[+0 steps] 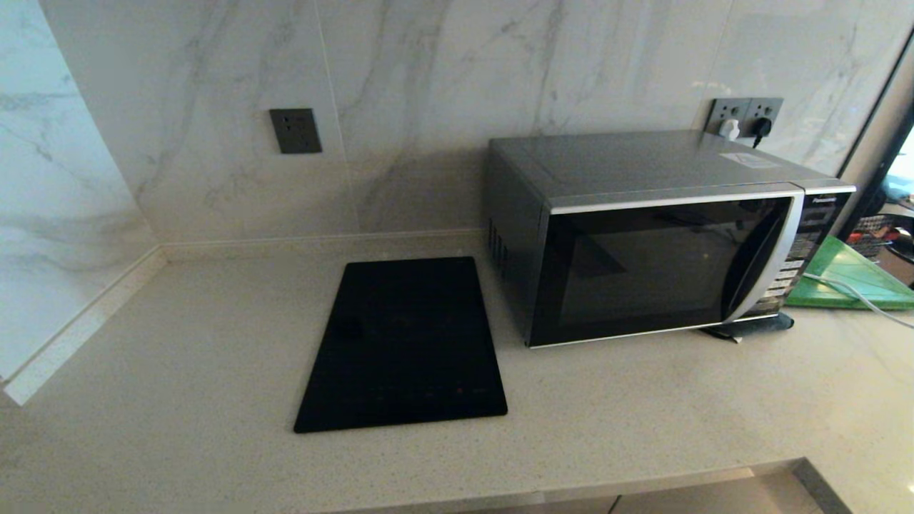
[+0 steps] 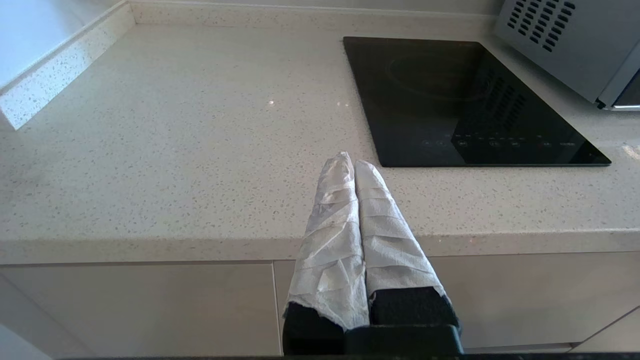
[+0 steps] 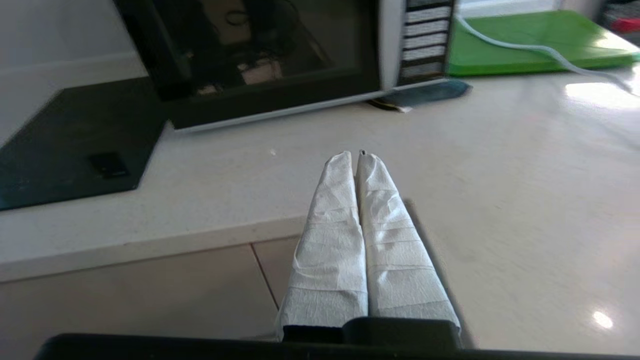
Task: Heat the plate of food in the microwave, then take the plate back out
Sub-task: Open the microwave oven
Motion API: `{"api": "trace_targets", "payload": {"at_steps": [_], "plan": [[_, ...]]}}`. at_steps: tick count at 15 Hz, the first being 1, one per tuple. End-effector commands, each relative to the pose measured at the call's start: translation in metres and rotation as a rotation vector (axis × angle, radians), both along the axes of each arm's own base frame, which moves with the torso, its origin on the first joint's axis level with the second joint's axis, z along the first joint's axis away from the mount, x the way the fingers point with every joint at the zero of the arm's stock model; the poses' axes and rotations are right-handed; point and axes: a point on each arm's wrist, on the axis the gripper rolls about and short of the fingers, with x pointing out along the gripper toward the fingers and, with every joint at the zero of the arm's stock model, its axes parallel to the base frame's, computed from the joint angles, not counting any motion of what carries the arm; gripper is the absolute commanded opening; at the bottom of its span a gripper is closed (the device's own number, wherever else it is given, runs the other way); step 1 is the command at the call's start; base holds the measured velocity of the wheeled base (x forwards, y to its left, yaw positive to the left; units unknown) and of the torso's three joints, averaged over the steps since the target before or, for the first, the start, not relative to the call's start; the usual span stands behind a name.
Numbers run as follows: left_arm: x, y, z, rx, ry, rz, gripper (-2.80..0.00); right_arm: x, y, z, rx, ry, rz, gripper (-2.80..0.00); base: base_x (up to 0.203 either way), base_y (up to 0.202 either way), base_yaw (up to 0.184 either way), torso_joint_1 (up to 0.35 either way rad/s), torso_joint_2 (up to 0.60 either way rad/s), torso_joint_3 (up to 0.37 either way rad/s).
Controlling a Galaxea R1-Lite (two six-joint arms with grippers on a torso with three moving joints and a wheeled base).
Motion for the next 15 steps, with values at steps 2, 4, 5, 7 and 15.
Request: {"api": "trace_targets", "payload": {"at_steps": [2,4,5,7,15], "plan": [[0.000,0.000,0.000,0.000,0.001,0.001,-2.80,0.011,-0.002,0.053,-0.034,0.048,-0.103,-2.80,0.000,0.000,0.000,0.000,0.00,0.000],[0.000,0.000,0.000,-0.001,0.001,0.001,-2.80,0.032,-0.005,0.085,-0.088,0.115,-0.220,-2.80,0.000,0.000,0.000,0.000,0.00,0.000],[0.000,0.000,0.000,0.000,0.001,0.001,-2.80,0.046,-0.006,0.101,-0.116,0.152,-0.287,-2.80,0.000,0.000,0.000,0.000,0.00,0.000],[0.000,0.000,0.000,0.000,0.001,0.001,-2.80,0.075,-0.009,0.128,-0.156,0.216,-0.424,-2.80,0.000,0.000,0.000,0.000,0.00,0.000],[0.000,0.000,0.000,0.000,0.001,0.001,-2.80,0.173,-0.018,0.170,-0.186,0.190,-0.949,-2.80,0.000,0.000,0.000,0.000,0.00,0.000]]}}
